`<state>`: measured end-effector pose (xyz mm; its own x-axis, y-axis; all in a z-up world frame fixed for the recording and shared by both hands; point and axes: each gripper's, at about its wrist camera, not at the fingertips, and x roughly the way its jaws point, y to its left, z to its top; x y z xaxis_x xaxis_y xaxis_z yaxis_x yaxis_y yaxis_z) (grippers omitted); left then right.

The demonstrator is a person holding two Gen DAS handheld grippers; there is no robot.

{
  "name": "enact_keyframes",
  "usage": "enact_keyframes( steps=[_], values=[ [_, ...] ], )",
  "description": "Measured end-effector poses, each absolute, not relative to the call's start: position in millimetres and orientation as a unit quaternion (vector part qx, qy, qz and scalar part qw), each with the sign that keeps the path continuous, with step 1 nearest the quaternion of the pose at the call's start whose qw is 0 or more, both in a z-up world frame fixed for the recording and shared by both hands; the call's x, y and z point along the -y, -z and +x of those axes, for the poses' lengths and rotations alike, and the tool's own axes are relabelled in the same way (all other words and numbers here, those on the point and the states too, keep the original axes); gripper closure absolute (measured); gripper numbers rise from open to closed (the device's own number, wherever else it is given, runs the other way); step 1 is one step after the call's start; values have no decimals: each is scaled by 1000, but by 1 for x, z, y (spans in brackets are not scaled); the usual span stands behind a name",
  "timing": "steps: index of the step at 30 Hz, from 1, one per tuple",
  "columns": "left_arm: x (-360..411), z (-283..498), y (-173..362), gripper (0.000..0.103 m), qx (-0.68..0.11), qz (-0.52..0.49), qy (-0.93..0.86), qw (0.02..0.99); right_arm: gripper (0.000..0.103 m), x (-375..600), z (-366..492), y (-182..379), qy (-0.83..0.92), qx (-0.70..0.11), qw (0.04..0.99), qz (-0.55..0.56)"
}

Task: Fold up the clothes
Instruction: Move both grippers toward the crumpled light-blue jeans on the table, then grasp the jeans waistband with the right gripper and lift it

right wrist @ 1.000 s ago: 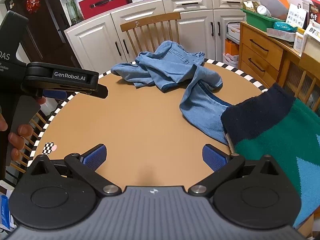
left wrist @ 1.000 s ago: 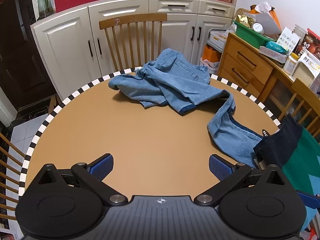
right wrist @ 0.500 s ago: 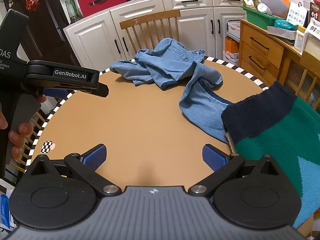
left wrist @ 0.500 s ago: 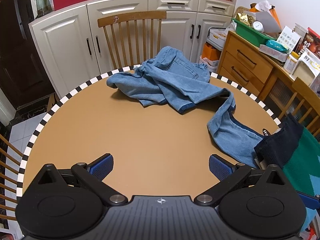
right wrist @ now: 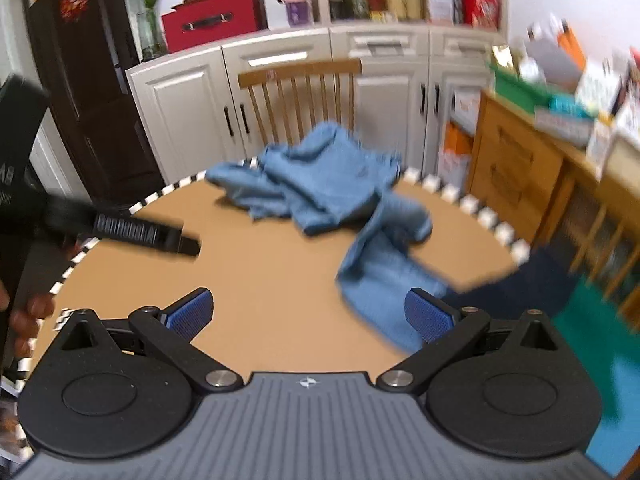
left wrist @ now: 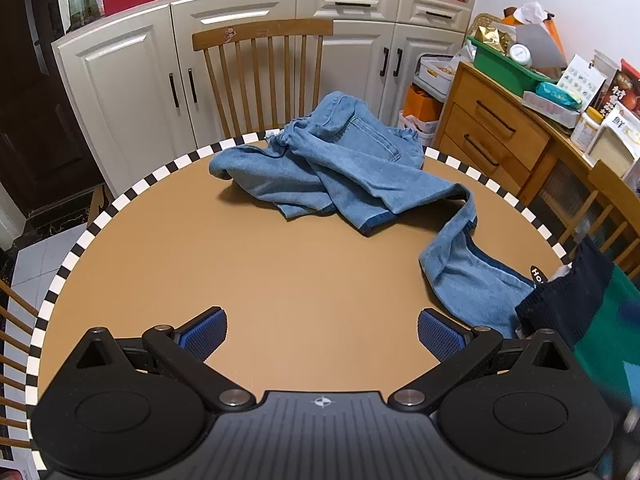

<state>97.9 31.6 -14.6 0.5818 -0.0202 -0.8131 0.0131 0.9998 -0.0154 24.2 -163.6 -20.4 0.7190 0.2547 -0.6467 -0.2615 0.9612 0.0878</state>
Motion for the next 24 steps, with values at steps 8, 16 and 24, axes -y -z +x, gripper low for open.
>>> enact_keyframes(
  steps=[8,16,24],
  values=[
    [-46,126,30,0,-459,-7,11,888,2,136,103,14,-172,-256,948,-85],
    [-81,128,51,0,-448,-23,5,894,69,33,215,81,-231,-292,903,-214],
    [-116,125,64,0,-443,-45,-4,895,35,-44,299,131,-229,-331,879,-255]
  ],
)
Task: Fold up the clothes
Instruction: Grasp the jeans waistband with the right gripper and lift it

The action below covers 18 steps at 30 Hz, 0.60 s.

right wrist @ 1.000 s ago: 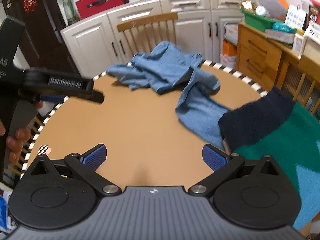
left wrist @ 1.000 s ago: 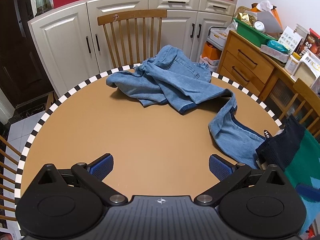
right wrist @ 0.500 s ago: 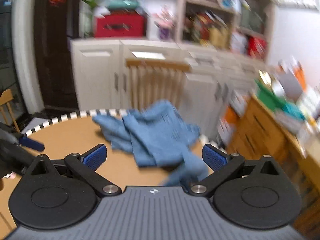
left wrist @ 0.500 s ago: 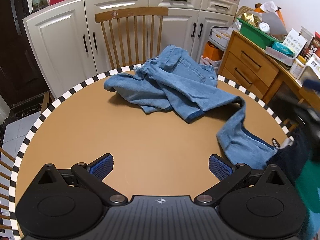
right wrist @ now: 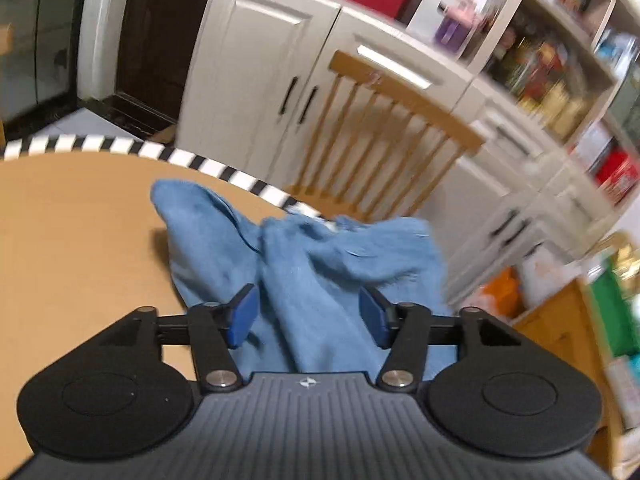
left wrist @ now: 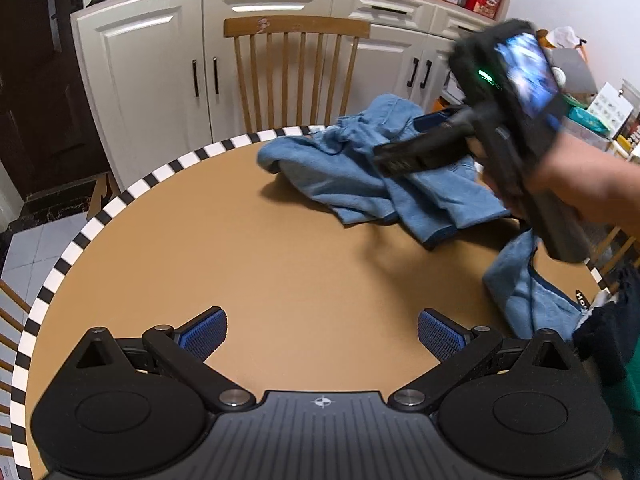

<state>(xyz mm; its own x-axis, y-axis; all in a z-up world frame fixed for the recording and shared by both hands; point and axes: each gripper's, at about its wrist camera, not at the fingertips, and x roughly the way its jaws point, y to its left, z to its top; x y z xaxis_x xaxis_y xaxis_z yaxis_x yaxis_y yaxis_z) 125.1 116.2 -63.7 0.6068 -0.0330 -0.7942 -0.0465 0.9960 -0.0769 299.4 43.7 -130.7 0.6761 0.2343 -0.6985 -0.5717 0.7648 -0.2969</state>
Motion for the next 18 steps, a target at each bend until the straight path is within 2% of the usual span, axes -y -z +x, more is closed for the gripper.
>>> enact_keyframes(
  steps=[1,3,4,5,6,8,12,18],
  values=[
    [-120,125,65,0,-444,-49,-4,894,31,-52,308,138,-223,-342,874,-263],
    [-127,124,68,0,-448,-59,-6,892,31,-64,319,152,-212,-365,864,-275],
    [-131,123,69,0,-450,-63,-6,891,45,-67,321,158,-210,-378,859,-276],
    [-133,122,70,0,-451,-65,-7,890,81,-71,324,164,-207,-390,853,-277],
    [-137,122,70,0,-453,-68,-8,889,91,-74,326,170,-204,-402,848,-278],
    [-145,119,68,0,-453,-74,-12,888,96,-74,315,168,-205,-398,853,-266],
    [-166,109,54,0,-441,-82,-31,893,97,-42,284,137,-282,-406,854,-162],
    [-191,84,21,0,-414,-82,-55,905,98,17,176,121,-368,-464,803,-74]
  ],
)
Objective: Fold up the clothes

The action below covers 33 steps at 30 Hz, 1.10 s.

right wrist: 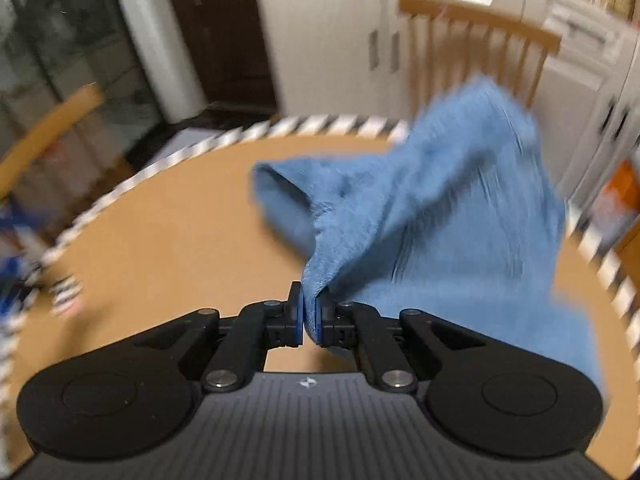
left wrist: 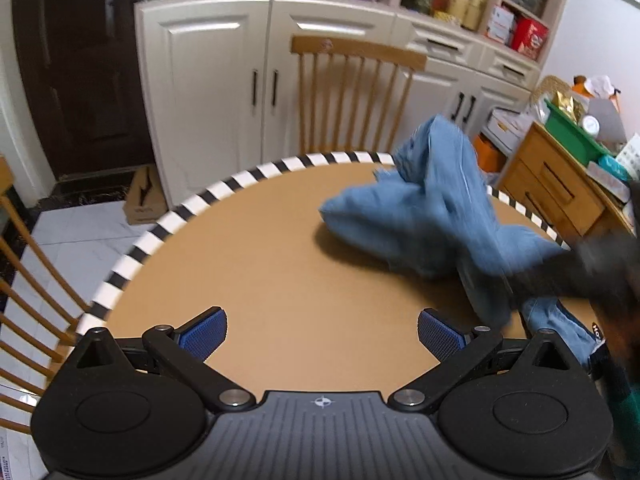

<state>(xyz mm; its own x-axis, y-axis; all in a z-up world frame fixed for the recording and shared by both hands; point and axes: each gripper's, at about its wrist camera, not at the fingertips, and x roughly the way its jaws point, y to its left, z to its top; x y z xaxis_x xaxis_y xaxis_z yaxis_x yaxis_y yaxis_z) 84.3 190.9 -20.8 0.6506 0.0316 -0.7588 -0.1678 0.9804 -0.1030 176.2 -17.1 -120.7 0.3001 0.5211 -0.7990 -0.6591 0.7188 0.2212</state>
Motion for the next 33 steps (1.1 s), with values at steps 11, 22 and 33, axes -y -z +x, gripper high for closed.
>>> enact_keyframes(
  steps=[11,22,33],
  values=[
    [-170,31,25,0,-445,-65,-14,893,96,44,-39,177,-410,-562,715,-70],
    [-147,59,44,0,-474,-32,3,880,32,65,57,56,-395,-399,821,-105],
    [-162,111,75,0,-486,-47,59,871,32,54,236,154,-319,-535,781,43]
  ],
)
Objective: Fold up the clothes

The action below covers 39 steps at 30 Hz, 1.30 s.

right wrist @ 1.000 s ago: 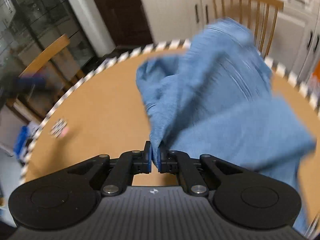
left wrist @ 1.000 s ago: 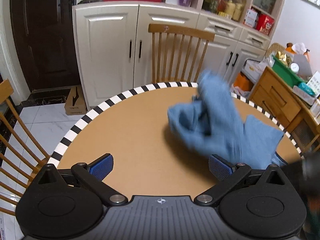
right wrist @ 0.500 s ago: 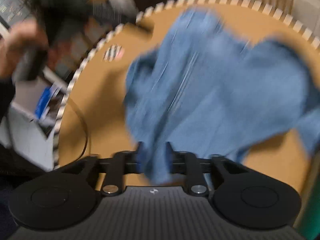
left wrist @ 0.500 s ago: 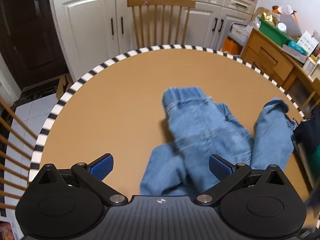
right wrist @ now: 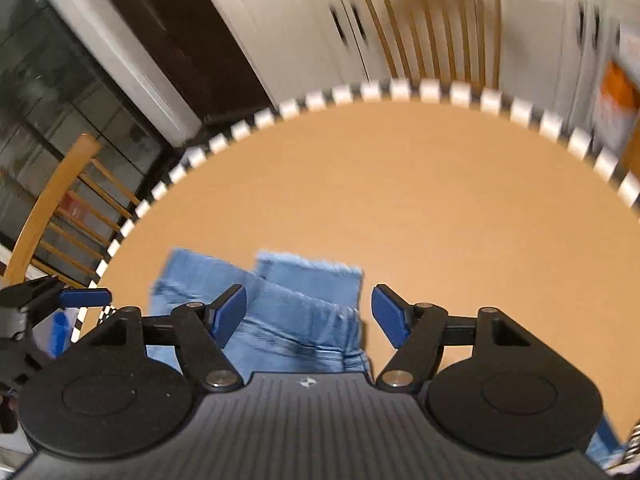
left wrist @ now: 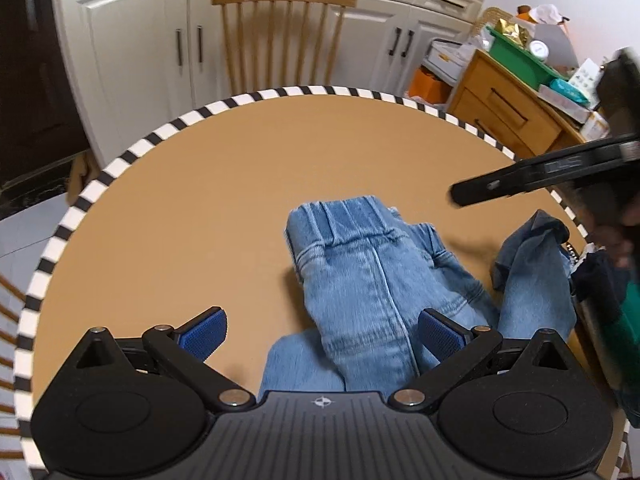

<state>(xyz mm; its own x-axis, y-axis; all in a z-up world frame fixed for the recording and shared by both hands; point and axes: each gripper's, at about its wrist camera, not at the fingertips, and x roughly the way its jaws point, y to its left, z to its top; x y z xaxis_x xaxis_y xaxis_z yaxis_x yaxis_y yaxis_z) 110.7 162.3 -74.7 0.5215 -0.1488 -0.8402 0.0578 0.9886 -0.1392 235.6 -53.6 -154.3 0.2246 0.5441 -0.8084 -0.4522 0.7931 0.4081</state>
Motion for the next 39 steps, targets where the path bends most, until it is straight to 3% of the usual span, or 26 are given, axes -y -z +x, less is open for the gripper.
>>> enact_keyframes(
  steps=[6,11,16,22,27,31,39],
  values=[
    [-173,145,100,3,-503,-106,107,851,28,51,249,198,-314,-595,738,62],
    [-172,169,122,19,-520,-159,135,828,22,55,254,203,-318,-599,732,65],
    [-166,169,130,55,-496,-137,152,844,19,75,253,195,-320,-586,739,87],
    [-151,124,104,67,-414,-56,197,887,19,81,233,172,-347,-531,771,51],
    [-136,63,77,70,-303,-12,257,918,19,91,196,142,-429,-431,794,-10],
    [-129,28,70,70,-246,-15,307,919,19,90,184,138,-475,-411,776,-55],
    [-146,8,79,70,-251,-51,329,909,20,69,202,155,-518,-474,712,-16]
  ],
)
